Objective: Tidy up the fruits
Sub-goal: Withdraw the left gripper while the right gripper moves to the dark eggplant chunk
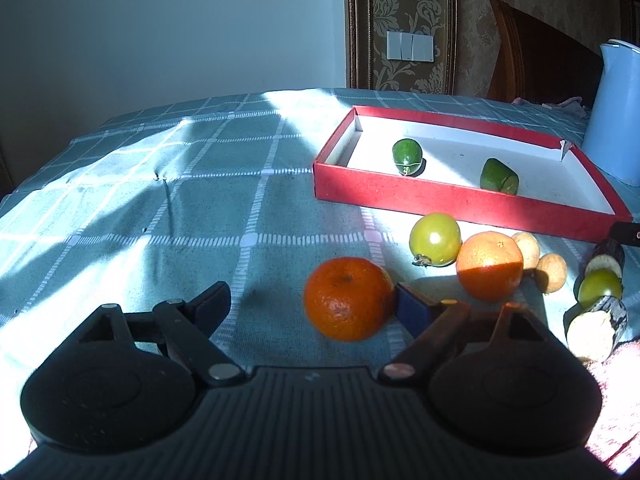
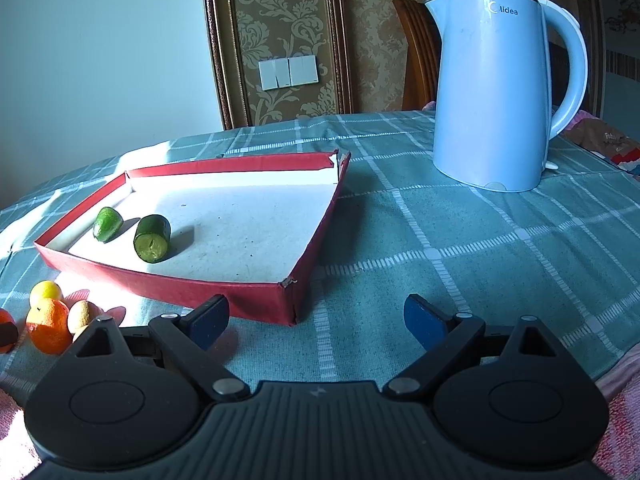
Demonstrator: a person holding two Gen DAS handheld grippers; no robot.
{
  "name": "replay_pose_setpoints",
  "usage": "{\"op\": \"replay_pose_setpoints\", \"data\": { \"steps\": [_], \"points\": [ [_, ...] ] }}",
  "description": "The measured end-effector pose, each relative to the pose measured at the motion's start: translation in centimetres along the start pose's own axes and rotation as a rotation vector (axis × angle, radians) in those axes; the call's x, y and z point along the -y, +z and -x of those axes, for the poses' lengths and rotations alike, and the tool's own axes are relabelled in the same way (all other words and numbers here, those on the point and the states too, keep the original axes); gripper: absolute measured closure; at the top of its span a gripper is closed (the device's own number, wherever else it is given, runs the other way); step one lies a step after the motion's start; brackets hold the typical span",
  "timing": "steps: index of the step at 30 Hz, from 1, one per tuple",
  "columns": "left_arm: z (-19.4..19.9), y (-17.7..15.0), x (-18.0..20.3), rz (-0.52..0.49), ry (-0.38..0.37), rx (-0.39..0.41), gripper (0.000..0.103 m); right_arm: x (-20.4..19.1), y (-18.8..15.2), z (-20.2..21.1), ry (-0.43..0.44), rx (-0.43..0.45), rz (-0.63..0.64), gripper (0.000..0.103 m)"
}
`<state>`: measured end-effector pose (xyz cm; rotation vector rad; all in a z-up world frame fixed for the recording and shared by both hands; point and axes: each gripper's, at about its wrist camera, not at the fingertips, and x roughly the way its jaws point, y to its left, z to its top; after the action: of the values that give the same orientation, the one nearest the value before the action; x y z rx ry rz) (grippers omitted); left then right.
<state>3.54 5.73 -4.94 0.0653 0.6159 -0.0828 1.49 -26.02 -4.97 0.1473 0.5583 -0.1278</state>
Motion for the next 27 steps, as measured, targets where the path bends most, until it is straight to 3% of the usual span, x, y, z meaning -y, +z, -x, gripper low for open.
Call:
{"op": "replay_pose_setpoints", "data": {
  "steps": [9, 15, 23, 27],
  "points": [
    [-0.2, 0.1, -0.4, 0.027, -0.016, -0.023, 0.016, 0.2, 0.0, 0.2, 0.017, -0.008, -0.004, 0.008],
    [-0.5, 0.1, -0.3, 0.020, -0.033, -0.036, 0.008, -0.3, -0.7, 2.0, 0.060, -0.004, 0.040, 0.008],
    [-0.8, 0.2, -0.1, 0.015, -0.030, -0.048, 0.000, -2.8, -1.8, 6.8, 0.259, 0.022, 0.103, 0.009],
    [-0.8, 0.1, -0.2, 0.015, -0.030, -0.048, 0.000, -5.8, -3.0, 8.4, 0.255, 0.058, 0.219, 0.009]
  ]
}}
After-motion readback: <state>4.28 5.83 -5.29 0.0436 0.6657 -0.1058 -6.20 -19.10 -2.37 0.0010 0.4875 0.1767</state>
